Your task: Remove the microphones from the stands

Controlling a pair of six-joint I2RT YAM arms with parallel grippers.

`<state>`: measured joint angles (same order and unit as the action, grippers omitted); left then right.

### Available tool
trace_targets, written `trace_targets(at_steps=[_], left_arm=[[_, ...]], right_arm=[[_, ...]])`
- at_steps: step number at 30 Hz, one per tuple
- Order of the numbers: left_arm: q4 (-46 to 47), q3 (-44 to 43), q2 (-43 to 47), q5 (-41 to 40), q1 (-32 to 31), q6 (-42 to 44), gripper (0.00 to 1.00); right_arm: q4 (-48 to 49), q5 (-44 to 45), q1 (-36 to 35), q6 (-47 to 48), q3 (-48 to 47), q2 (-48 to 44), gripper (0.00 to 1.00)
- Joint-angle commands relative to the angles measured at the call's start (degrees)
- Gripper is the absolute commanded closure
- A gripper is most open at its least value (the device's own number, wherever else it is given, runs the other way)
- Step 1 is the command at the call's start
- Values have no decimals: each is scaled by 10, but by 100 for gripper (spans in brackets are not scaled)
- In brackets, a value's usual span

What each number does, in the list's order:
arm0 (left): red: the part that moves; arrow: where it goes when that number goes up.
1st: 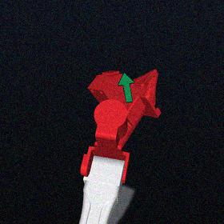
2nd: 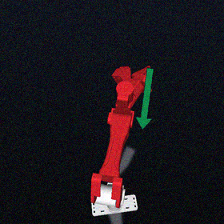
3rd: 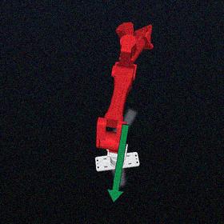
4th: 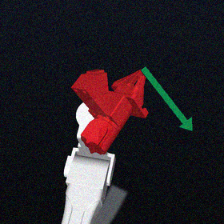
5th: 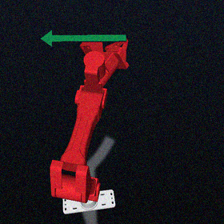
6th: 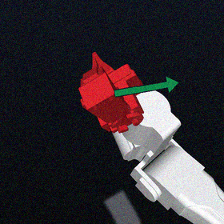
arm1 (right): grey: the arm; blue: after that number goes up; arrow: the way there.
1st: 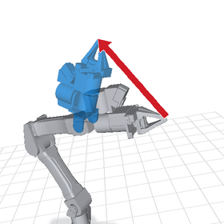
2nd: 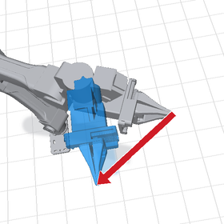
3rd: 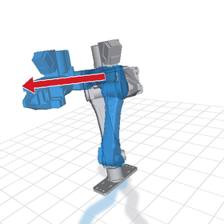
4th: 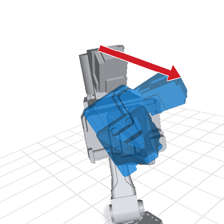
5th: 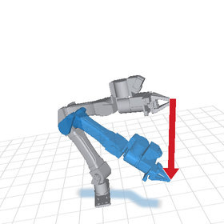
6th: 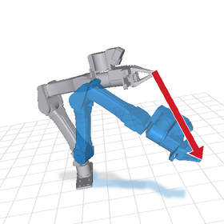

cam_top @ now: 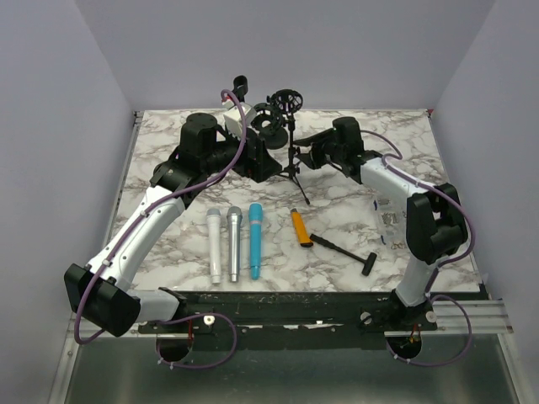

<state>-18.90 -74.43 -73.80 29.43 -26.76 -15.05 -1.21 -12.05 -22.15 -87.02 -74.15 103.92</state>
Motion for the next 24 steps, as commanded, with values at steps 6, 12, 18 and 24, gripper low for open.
trace_targets(at_steps=[6, 12, 18, 24], left_arm=[[13, -4, 5, 16, -4, -2, 16], [13, -4, 5, 18, -4, -3, 16], [12, -4, 6, 18, -4, -2, 16], [13, -4, 6, 18, -3, -3, 16]], right_arm=[[-62, 57, -10, -43, -13, 6, 63], [-70, 79, -9, -30, -20, 9, 56], [-99, 95, -10, -17, -41, 17, 52], [-101, 93, -9, -16, -50, 23, 61]])
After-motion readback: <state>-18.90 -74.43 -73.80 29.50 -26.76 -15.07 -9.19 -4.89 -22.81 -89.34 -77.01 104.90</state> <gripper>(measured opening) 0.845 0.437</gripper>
